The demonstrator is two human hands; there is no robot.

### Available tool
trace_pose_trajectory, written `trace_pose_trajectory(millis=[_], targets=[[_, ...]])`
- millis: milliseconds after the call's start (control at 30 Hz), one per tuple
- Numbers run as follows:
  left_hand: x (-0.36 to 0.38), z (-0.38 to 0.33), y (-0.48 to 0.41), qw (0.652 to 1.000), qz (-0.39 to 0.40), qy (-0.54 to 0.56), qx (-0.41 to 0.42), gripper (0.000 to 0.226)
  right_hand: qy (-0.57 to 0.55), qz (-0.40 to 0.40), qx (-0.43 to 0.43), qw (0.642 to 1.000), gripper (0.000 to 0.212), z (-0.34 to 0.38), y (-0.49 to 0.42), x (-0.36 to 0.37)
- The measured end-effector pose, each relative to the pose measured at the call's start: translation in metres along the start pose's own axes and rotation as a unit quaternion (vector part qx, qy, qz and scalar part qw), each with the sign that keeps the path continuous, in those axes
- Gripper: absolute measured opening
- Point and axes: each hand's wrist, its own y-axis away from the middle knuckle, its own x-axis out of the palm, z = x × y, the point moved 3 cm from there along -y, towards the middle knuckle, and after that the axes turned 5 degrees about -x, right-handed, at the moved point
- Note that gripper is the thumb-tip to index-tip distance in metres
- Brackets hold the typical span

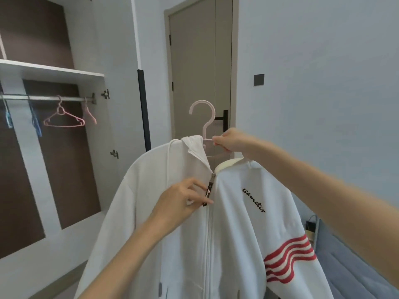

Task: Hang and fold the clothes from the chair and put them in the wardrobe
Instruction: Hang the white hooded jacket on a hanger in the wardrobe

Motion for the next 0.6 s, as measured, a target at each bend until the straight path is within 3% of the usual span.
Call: trace_pose_trajectory(millis=[67,167,267,367,433,600], targets=[[-0.002,0.013,0.002,0.999,0.022,-0.032,-0.003,0.037,-0.008,-0.014,-0.011,1.000,0.034,0.008,-0.004,-0.003],[-0.028,0.012,-0.007,0.991,-0.121,0.018,-0.053,0.033,-0.008,-0.015,-0.025,1.000,0.033,0.015,-0.008,-0.006],[-0.059,0.001,-0.029,0.958,-0.237,0.058,-0.148,0.020,-0.010,-0.009,-0.040,0.999,0.035,0.017,-0.007,-0.006],[-0.074,0.000,-0.060,0.917,-0.186,0.178,-0.307,0.046,-0.007,0.001,-0.055,0.998,0.036,0.015,-0.003,-0.001],[-0.074,0.001,-0.074,0.891,-0.144,0.243,-0.355,0.052,0.010,0.000,-0.062,0.998,0.038,0.011,-0.002,0.003],[-0.054,0.007,-0.082,0.856,-0.135,0.325,-0.380,0.025,0.056,-0.014,-0.111,0.992,0.037,0.004,0.004,0.010]])
